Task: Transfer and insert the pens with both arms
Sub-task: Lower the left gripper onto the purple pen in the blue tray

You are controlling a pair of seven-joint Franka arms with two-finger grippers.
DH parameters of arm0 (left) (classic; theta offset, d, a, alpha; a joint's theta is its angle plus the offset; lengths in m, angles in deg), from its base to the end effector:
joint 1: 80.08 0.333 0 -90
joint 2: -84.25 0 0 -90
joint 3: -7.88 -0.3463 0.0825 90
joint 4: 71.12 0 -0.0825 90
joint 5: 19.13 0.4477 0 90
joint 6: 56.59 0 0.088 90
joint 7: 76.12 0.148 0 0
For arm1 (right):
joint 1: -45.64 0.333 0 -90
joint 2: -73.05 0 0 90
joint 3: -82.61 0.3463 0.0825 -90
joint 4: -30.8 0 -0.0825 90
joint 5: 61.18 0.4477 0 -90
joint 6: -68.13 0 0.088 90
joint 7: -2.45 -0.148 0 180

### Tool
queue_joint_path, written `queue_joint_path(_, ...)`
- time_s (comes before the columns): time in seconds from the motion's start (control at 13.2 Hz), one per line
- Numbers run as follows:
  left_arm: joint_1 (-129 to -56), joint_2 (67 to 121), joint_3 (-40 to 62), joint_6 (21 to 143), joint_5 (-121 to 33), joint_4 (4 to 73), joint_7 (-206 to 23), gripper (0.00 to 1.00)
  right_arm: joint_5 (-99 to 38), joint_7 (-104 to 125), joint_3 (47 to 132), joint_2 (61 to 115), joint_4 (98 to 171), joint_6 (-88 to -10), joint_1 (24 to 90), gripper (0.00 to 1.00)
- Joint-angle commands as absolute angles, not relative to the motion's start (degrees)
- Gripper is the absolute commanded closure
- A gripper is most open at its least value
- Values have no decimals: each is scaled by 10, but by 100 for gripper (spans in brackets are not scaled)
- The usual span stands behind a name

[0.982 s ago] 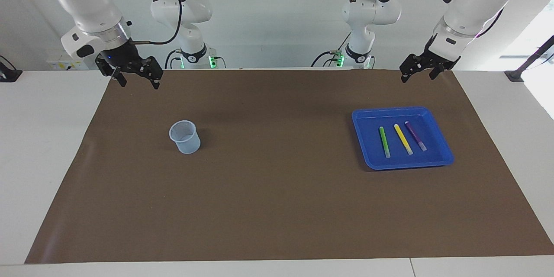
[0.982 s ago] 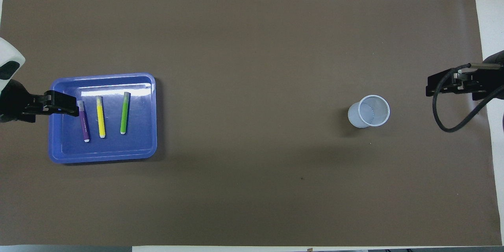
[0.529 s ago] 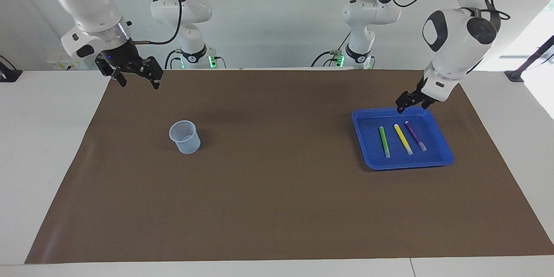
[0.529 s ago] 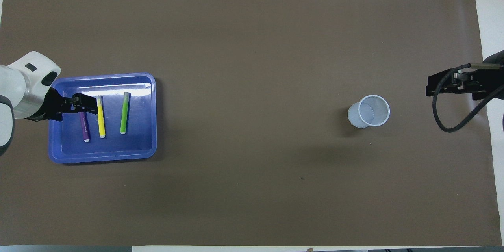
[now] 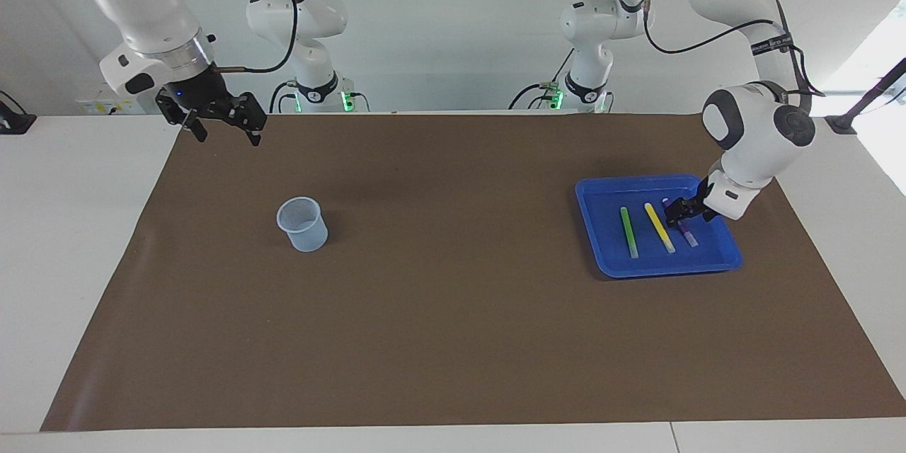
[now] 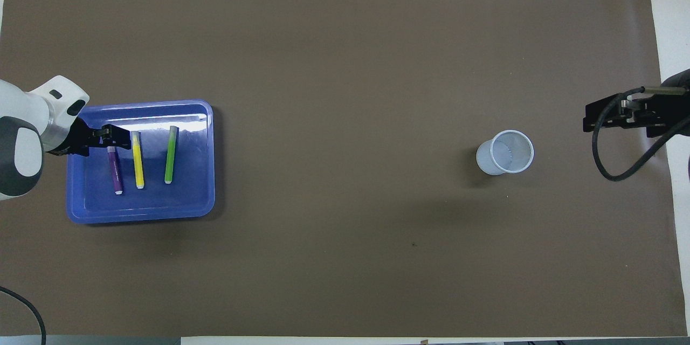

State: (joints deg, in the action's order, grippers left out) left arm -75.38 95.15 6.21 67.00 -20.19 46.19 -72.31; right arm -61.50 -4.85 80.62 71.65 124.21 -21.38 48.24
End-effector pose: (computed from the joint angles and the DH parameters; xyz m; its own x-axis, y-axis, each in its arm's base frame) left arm 0.6214 0.0679 0.2908 0.9953 0.0545 -0.0797 0.0558 -0.9983 0.0144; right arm 0.6058 0.0054 0.5963 0.9923 -0.1165 -0.0427 -0.1162 -0.9932 0.0102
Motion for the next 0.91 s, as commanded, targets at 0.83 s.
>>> queue_joint_path(0.83, -735, 990, 63, 701, -204, 463, -679, 27, -603, -41, 811, 709, 1248, -209, 473, 0)
